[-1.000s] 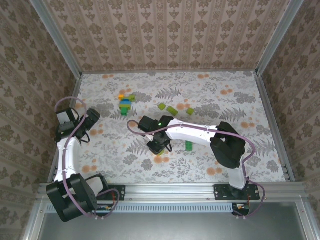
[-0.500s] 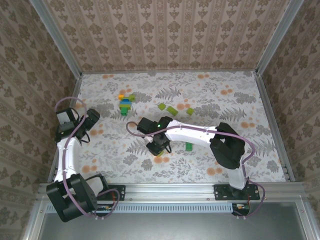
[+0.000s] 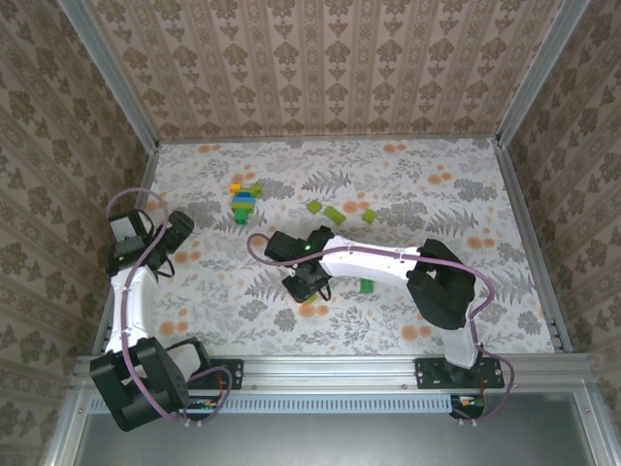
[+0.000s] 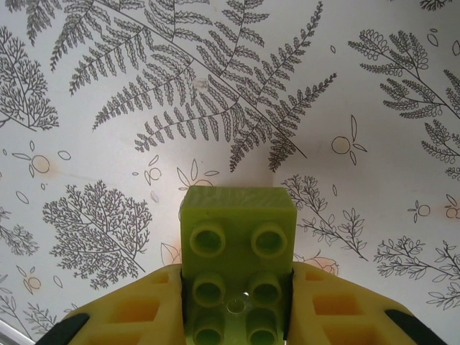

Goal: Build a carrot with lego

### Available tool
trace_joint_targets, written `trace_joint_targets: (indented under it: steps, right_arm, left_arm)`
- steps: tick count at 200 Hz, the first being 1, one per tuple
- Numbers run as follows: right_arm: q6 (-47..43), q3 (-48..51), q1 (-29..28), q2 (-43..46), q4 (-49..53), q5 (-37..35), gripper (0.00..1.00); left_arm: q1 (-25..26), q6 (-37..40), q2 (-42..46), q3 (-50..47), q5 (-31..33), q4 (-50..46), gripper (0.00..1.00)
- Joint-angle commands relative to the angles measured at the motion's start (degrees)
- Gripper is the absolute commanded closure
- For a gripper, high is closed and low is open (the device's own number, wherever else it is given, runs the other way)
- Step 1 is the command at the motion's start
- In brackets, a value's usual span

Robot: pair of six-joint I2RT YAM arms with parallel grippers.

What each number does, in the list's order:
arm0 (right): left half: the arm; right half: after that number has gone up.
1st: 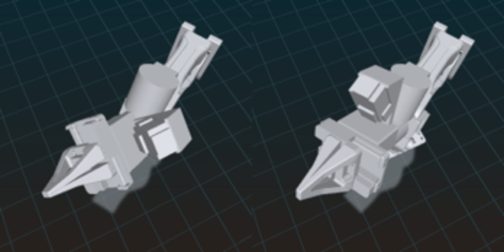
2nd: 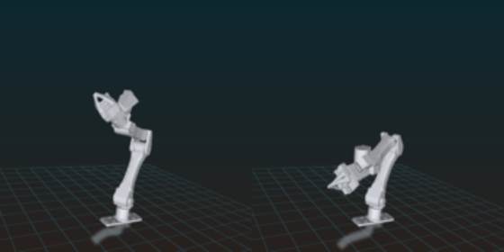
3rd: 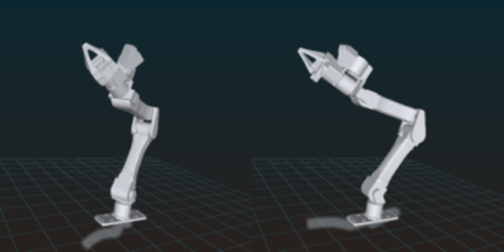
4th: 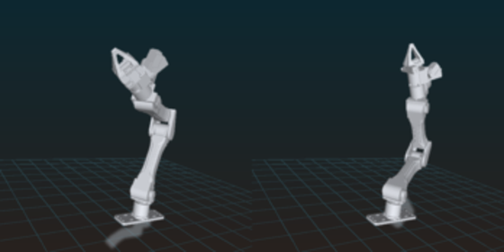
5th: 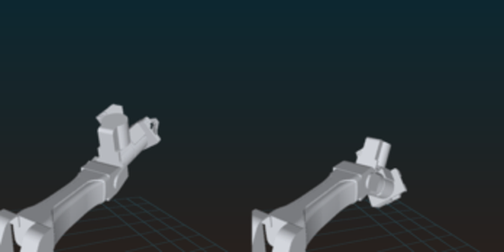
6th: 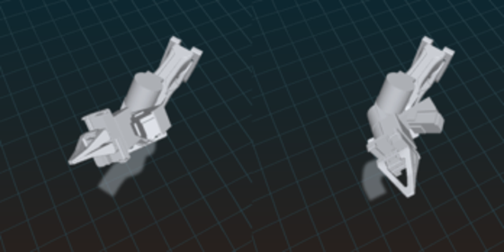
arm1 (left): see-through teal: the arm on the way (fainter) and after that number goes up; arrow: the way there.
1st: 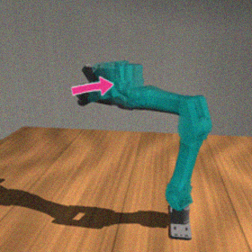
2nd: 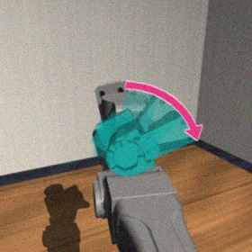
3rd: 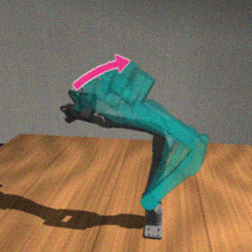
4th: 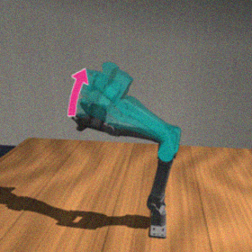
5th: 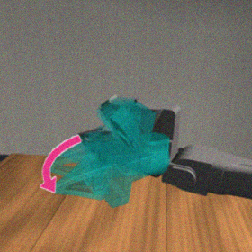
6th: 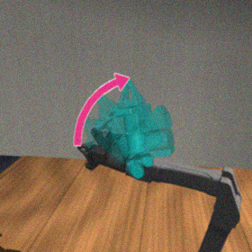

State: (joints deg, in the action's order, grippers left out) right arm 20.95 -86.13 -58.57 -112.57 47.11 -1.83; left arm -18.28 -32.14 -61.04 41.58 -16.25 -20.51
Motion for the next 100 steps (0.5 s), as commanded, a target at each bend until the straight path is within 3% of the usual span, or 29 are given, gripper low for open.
trace_joint_targets:
  steps: [1,100]
  right_arm:
    - [4.97,3.75,-0.06,-6.41,1.04,-2.24,0.73]
    - [0.01,7.82,0.51,-11.05,0.14,0.43,0.74]
  left_arm:
    - [0.51,0.67,-0.14,0.08,0.69,0.18,0.0]
    - [0.61,0.74,0.13,0.17,0.67,-0.05,0.0]
